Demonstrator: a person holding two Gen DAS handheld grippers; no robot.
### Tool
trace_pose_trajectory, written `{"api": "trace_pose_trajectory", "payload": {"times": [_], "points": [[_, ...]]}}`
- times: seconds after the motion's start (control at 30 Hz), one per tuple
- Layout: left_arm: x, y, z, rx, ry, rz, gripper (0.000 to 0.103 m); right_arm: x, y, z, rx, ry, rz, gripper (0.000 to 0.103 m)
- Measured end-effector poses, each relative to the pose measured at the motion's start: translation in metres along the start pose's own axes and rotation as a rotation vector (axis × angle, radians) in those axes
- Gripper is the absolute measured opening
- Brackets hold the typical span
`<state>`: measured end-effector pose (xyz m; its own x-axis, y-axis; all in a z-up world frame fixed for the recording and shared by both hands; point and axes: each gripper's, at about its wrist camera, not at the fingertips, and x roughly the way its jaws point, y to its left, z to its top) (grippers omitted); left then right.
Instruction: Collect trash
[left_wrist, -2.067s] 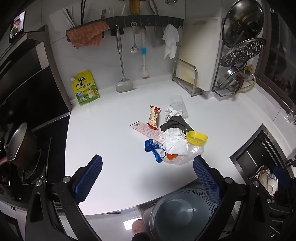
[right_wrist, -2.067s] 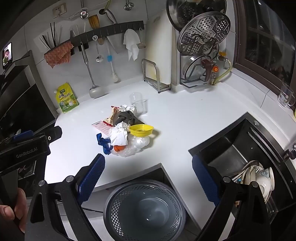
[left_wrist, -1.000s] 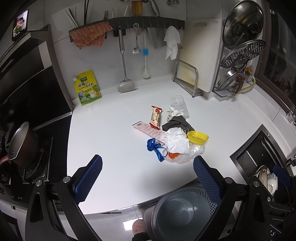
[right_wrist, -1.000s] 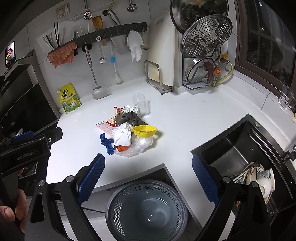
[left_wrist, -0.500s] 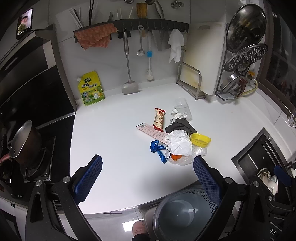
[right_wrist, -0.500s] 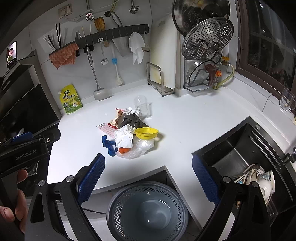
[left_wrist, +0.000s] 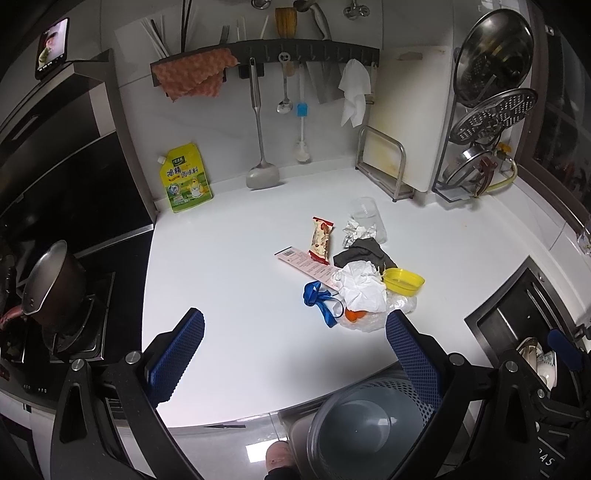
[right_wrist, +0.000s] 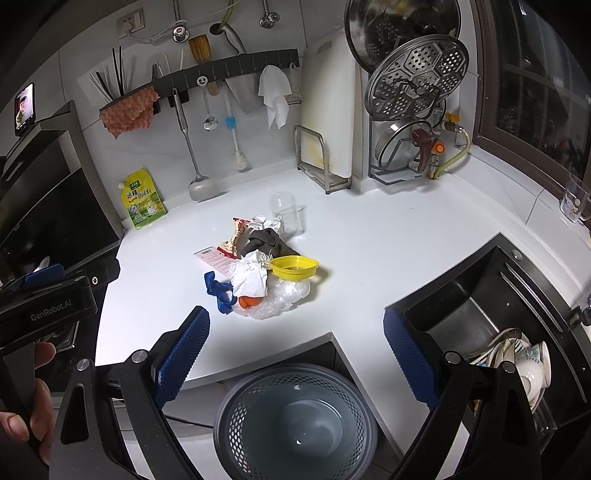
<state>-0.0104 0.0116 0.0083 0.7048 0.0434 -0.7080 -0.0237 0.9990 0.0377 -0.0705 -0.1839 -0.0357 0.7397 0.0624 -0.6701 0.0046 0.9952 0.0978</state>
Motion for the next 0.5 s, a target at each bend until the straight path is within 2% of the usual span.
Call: {"api": "trace_pose_trajectory", "payload": {"times": [0.5], "points": [[0.0026, 0.0041, 0.0036, 0.003, 0.003, -0.003, 0.097, 0.0027, -0.0019, 0.0027, 0.003, 0.000, 0.008, 0.091]]}}
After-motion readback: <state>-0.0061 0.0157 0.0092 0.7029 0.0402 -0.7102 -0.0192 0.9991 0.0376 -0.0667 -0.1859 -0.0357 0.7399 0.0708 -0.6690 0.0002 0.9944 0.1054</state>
